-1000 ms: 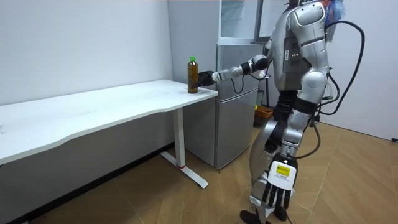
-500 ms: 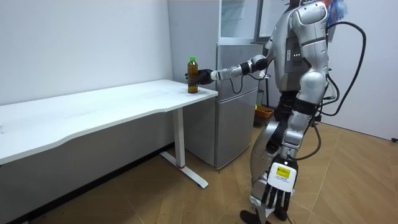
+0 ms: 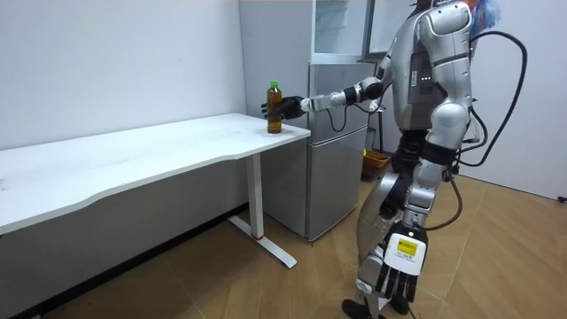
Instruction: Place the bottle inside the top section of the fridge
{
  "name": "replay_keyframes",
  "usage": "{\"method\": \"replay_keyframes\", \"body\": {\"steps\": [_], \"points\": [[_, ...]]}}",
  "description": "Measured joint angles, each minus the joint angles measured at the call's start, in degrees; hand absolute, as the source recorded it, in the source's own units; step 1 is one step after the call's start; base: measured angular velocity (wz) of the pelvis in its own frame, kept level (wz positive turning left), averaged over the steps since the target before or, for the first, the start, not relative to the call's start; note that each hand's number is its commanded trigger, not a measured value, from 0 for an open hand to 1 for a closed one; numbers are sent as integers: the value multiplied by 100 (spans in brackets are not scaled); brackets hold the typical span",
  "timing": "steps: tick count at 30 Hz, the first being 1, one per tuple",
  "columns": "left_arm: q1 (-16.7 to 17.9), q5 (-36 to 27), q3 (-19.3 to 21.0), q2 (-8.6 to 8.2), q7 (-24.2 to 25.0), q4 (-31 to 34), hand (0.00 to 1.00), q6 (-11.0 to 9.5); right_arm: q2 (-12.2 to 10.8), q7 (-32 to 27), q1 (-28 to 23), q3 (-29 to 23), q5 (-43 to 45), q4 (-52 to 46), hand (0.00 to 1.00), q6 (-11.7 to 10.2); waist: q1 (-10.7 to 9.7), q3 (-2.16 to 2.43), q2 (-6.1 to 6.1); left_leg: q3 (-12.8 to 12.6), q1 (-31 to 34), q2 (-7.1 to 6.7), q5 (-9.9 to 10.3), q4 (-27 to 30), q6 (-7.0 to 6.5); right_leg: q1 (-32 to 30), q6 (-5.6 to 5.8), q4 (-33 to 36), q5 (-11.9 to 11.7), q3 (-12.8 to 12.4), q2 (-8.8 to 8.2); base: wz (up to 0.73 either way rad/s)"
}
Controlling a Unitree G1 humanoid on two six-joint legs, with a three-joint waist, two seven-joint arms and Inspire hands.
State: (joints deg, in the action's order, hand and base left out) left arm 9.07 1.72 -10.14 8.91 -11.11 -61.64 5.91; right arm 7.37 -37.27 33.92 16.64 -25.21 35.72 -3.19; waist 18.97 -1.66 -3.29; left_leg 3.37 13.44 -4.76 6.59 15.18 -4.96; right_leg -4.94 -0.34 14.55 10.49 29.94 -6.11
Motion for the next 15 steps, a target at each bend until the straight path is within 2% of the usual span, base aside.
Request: {"method": "replay_keyframes", "body": {"steps": [12, 15], "points": [[158, -226, -18, 83, -4, 161, 0, 7, -2, 374, -20, 1, -964, 179, 100, 29, -22, 1, 30, 0, 17, 1, -8, 42, -6, 3, -13, -15, -7, -3, 3, 0], [189, -219, -13, 114, 16, 208, 0, 48, 0, 474, -19, -10, -1152, 179, 100, 28, -12, 17, 27, -8, 16, 4, -23, 44, -5, 10, -20, -94, -17, -4, 13, 0]]}}
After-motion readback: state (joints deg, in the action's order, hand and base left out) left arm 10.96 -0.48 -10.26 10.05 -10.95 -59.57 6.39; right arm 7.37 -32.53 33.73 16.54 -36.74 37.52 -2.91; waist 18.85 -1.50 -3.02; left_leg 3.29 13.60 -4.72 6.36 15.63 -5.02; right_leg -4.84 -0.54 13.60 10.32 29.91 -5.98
